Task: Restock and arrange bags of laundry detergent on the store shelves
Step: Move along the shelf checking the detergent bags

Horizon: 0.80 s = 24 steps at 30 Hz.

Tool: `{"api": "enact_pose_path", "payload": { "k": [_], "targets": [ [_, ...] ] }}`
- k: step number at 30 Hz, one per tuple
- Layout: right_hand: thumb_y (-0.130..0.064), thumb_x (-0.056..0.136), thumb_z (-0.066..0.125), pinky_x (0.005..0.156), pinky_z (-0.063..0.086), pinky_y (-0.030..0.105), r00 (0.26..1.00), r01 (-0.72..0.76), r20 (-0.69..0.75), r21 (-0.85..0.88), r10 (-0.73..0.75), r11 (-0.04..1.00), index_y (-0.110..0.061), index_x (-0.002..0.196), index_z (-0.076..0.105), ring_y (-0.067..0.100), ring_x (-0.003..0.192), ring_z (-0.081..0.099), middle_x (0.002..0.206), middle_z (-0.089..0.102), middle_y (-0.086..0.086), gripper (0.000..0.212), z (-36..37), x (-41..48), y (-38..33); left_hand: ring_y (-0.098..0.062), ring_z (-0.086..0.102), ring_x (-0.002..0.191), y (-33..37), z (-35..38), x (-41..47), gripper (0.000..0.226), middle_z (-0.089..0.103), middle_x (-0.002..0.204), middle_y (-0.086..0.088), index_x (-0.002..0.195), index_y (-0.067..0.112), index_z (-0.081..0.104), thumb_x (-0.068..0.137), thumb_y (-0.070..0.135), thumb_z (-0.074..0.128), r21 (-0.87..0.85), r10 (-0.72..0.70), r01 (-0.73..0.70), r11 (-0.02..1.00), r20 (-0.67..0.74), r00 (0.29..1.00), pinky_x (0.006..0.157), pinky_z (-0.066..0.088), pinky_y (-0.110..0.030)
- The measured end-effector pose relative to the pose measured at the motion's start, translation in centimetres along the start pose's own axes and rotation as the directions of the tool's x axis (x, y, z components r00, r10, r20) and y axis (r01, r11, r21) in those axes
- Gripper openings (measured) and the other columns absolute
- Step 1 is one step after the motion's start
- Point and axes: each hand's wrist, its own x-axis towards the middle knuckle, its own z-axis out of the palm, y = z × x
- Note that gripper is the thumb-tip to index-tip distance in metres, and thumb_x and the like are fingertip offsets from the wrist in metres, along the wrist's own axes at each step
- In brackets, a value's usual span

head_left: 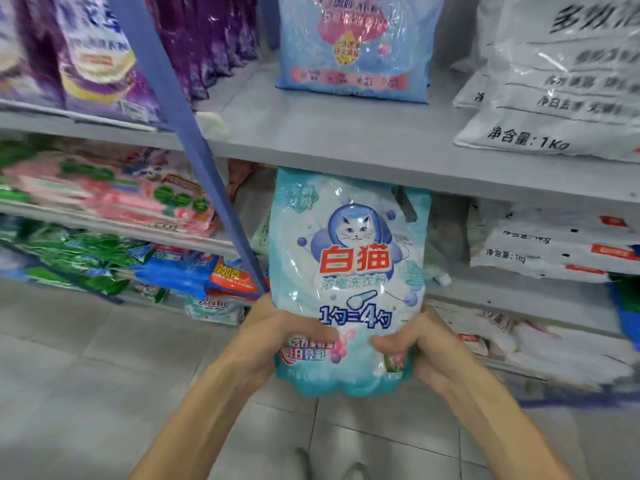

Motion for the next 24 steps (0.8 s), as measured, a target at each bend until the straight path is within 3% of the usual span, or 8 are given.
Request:
{"api": "enact_pose_path", "payload": {
  "k": [4,8,12,14,18,21,24],
  "targets": [
    [0.021,0.044,0.066,0.087,0.057,0.062,0.998,-0.058,-0.001,-0.021,0.058,0.998,0.005,0.117,0.069,0.047,0.102,0.071,0.112,0.072,0.029,0.075,3.3,-1.4,-0.2,-0.048,0.07,0.101,0.9,-1.4,-3.6,0.058,0.075,0.107,-0.024,0.105,0.002,0.076,0.048,-0.007,0.076,-0.047,-0.033,0.03,0.998,-0.072,0.997,0.094,0.053,-0.065],
    [0.02,0.047,0.068,0.098,0.047,0.071,0.997,-0.057,0.046,-0.03,0.058,0.998,0.003,0.119,0.07,0.05,0.109,0.068,0.12,0.069,0.03,0.074,6.2,-2.5,-0.9,-0.043,0.073,0.099,2.2,-2.0,-6.7,0.058,0.075,0.111,-0.021,0.116,0.005,0.073,0.059,-0.005,0.082,-0.135,-0.008,-0.004,0.991,-0.09,0.996,0.089,0.059,-0.055],
    [0.022,0.054,0.065,0.086,0.059,0.058,0.99,-0.067,0.121,-0.068,0.075,0.995,0.006,0.123,0.066,0.046,0.107,0.07,0.118,0.071,0.028,0.07,7.9,-3.3,-1.9,-0.042,0.073,0.1,3.4,-2.4,-9.0,0.05,0.075,0.113,-0.02,0.114,0.008,0.074,0.065,0.004,0.085,-0.2,0.06,-0.091,0.976,-0.155,0.986,0.088,0.059,-0.051],
    [0.016,0.055,0.069,0.085,0.06,0.055,0.986,-0.031,0.158,-0.1,0.046,0.995,0.005,0.124,0.065,0.043,0.106,0.071,0.117,0.072,0.025,0.071,8.9,-3.7,-2.6,-0.043,0.072,0.102,3.9,-2.7,-9.9,0.053,0.074,0.115,-0.021,0.118,0.008,0.072,0.066,0.01,0.083,-0.22,0.096,-0.137,0.966,-0.187,0.978,0.089,0.059,-0.052],
    [0.003,0.061,0.083,0.094,0.056,0.058,0.969,0.082,0.245,-0.199,-0.032,0.977,-0.005,0.128,0.061,0.042,0.106,0.072,0.117,0.074,0.02,0.072,11.7,-4.2,-4.0,-0.045,0.071,0.104,4.9,-3.9,-11.5,0.046,0.072,0.116,-0.024,0.123,0.005,0.067,0.078,0.002,0.076,-0.269,0.129,-0.187,0.945,-0.219,0.967,0.085,0.061,-0.053],
    [0.005,0.061,0.083,0.099,0.053,0.062,0.943,0.163,0.325,-0.272,-0.069,0.948,-0.004,0.124,0.065,0.043,0.106,0.072,0.116,0.074,0.021,0.066,14.4,-3.4,-4.9,-0.044,0.072,0.1,5.9,-5.8,-12.4,0.051,0.073,0.115,-0.024,0.12,0.004,0.069,0.071,-0.001,0.081,-0.265,0.171,-0.232,0.936,-0.232,0.958,0.078,0.063,-0.048],
    [0.009,0.058,0.081,0.098,0.053,0.062,0.92,0.225,0.378,-0.301,-0.101,0.927,-0.006,0.11,0.075,0.044,0.106,0.071,0.114,0.073,0.024,0.054,17.7,-1.9,-4.8,-0.045,0.071,0.102,6.9,-8.6,-13.4,0.051,0.073,0.115,-0.024,0.118,0.005,0.071,0.068,0.005,0.081,-0.219,0.228,-0.288,0.932,-0.261,0.938,0.085,0.06,-0.055]
  ]
}}
